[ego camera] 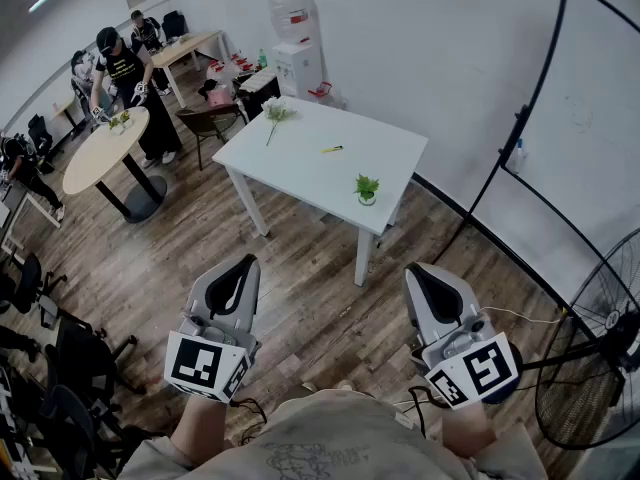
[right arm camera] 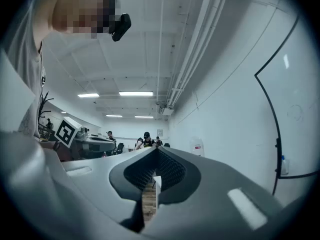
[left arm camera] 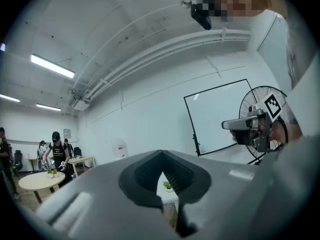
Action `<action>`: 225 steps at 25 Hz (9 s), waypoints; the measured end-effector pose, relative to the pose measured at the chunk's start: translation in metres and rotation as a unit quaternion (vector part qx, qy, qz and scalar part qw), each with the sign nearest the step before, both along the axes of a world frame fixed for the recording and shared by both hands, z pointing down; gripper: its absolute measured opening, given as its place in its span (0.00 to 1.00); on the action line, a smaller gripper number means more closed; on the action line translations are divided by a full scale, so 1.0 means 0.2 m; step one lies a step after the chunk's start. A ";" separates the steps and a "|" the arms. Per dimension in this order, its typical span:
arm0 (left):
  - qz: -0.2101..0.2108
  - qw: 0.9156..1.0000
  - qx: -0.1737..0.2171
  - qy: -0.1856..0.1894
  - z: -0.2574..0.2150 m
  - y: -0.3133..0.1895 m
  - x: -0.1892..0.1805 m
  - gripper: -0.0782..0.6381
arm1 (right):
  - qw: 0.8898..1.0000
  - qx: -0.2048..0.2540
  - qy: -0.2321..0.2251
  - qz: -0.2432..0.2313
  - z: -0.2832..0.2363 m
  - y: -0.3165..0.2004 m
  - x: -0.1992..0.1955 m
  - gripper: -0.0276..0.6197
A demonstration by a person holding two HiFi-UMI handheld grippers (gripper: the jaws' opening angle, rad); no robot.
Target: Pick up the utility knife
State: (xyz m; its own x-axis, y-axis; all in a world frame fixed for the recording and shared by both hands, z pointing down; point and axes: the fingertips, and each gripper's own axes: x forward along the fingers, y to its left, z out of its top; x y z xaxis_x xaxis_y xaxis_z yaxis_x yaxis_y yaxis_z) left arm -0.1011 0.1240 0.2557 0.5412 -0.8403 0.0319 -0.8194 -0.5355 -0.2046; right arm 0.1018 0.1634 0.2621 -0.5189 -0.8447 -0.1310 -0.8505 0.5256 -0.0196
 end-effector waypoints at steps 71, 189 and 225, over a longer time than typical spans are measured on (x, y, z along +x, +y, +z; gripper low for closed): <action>0.064 0.993 -0.096 0.001 0.41 -1.95 -0.40 0.11 | 0.975 -0.189 0.118 0.017 0.58 -1.94 -0.50 0.39; 0.095 0.976 -0.191 -0.040 0.84 -3.66 -0.08 0.11 | 0.968 -0.232 0.089 0.020 0.85 -3.66 -0.25 0.18; 0.125 0.991 -0.057 0.004 0.17 -3.49 -0.21 0.11 | 0.990 -0.064 0.061 0.114 0.13 -3.32 -0.30 0.18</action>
